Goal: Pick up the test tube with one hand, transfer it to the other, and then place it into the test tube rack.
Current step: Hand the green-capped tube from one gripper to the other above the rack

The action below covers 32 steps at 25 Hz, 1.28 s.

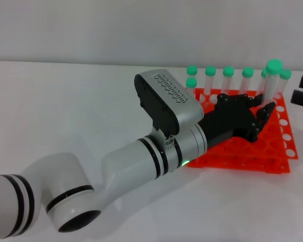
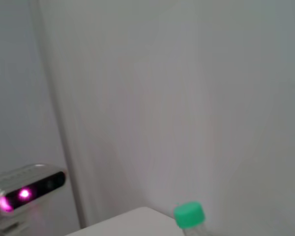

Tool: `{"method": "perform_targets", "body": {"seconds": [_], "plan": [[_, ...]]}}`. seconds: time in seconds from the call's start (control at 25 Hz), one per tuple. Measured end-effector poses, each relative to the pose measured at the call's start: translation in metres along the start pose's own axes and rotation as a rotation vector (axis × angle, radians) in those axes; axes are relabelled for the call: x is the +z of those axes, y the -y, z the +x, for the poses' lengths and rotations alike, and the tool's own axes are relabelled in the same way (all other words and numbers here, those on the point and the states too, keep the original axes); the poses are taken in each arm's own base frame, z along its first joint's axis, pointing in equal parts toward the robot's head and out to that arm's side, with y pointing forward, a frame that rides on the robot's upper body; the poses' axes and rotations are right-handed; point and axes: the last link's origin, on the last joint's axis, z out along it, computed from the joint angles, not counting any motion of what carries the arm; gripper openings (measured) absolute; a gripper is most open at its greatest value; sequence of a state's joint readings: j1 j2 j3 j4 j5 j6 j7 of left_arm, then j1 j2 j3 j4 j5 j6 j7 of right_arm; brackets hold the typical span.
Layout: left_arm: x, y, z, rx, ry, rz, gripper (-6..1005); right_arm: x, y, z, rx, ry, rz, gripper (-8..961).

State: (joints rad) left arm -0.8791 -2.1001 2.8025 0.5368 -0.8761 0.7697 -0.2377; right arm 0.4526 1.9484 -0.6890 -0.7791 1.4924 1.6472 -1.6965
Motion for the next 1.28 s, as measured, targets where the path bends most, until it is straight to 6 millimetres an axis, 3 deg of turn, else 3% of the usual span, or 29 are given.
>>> {"method": "perform_targets", "body": {"seconds": [0.56, 1.04, 1.28], "plan": [[0.003, 0.0, 0.0, 0.024, 0.022, -0.011, 180, 0.032, -0.006, -0.01, -0.1, 0.016, -0.066, 842], [0.004, -0.001, 0.0, 0.031, 0.024, -0.02, 180, 0.047, -0.004, -0.015, -0.138, -0.003, -0.065, 798], [0.004, -0.002, 0.0, 0.031, 0.023, -0.021, 180, 0.044, -0.001, -0.017, -0.141, 0.007, -0.053, 507]]}}
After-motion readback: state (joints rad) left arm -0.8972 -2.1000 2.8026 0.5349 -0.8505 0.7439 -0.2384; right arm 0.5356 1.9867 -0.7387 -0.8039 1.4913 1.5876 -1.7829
